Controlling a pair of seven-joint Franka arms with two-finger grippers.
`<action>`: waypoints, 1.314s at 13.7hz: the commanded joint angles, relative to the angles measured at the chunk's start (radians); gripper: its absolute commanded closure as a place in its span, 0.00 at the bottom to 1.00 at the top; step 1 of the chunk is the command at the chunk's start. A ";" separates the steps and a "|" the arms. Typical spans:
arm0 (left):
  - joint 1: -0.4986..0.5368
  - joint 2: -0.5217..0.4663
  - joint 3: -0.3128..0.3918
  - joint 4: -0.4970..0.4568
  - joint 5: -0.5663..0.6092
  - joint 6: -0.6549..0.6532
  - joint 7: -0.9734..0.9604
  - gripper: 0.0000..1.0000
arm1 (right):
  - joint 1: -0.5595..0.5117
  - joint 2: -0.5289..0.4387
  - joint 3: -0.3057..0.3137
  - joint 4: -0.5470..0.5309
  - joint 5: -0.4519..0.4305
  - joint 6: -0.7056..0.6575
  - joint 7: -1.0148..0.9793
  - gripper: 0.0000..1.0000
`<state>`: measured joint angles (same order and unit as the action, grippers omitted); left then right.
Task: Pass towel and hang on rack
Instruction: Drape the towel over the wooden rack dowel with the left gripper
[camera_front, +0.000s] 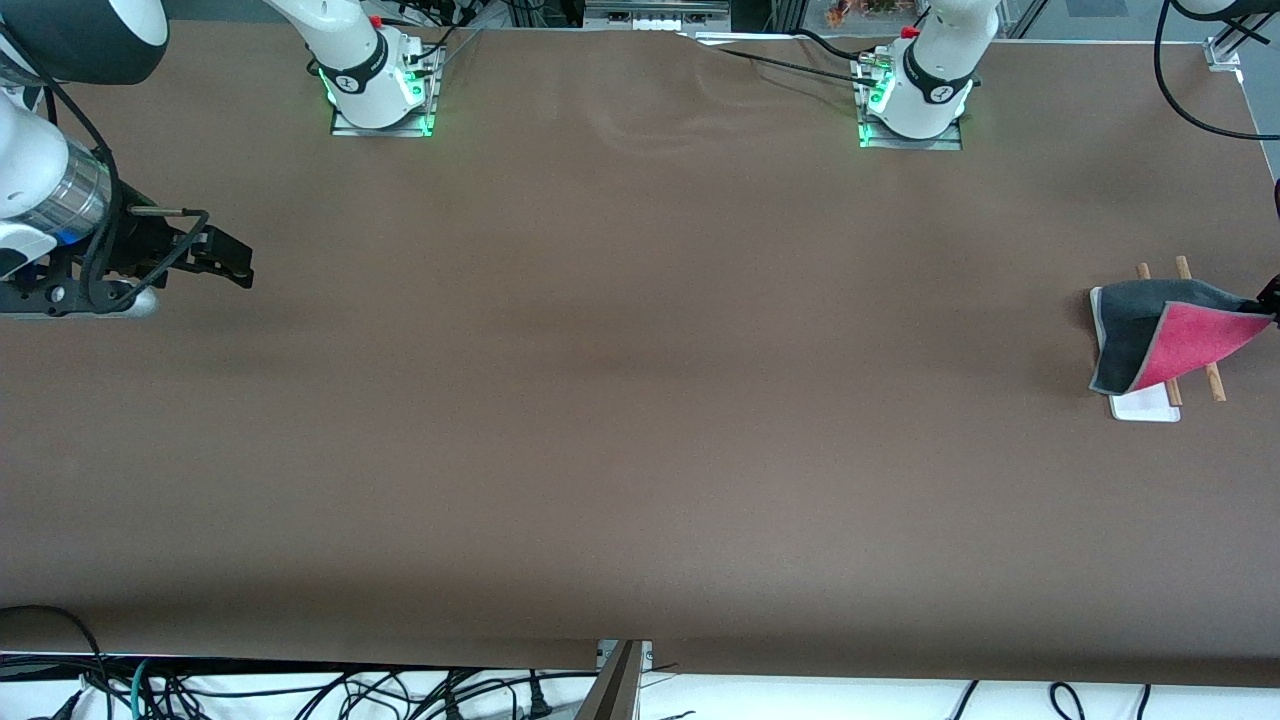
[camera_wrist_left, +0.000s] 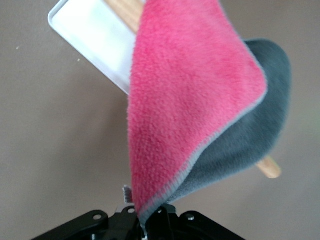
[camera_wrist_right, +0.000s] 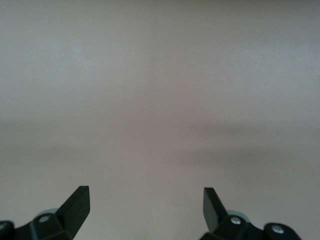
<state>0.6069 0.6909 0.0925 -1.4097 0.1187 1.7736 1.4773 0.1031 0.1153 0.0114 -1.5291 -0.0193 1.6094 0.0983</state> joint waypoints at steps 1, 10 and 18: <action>0.010 0.025 -0.008 0.029 0.007 0.006 0.017 1.00 | 0.007 0.006 0.001 0.020 -0.015 -0.002 -0.014 0.00; 0.008 0.039 -0.008 0.031 -0.007 0.017 0.017 0.00 | 0.018 0.004 0.010 0.027 -0.022 -0.019 -0.014 0.00; -0.004 -0.027 -0.022 0.122 -0.010 -0.071 0.005 0.00 | 0.018 0.004 0.012 0.029 -0.022 -0.020 -0.015 0.00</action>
<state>0.6081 0.7047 0.0812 -1.3353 0.1179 1.7713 1.4772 0.1199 0.1180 0.0206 -1.5176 -0.0261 1.6050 0.0982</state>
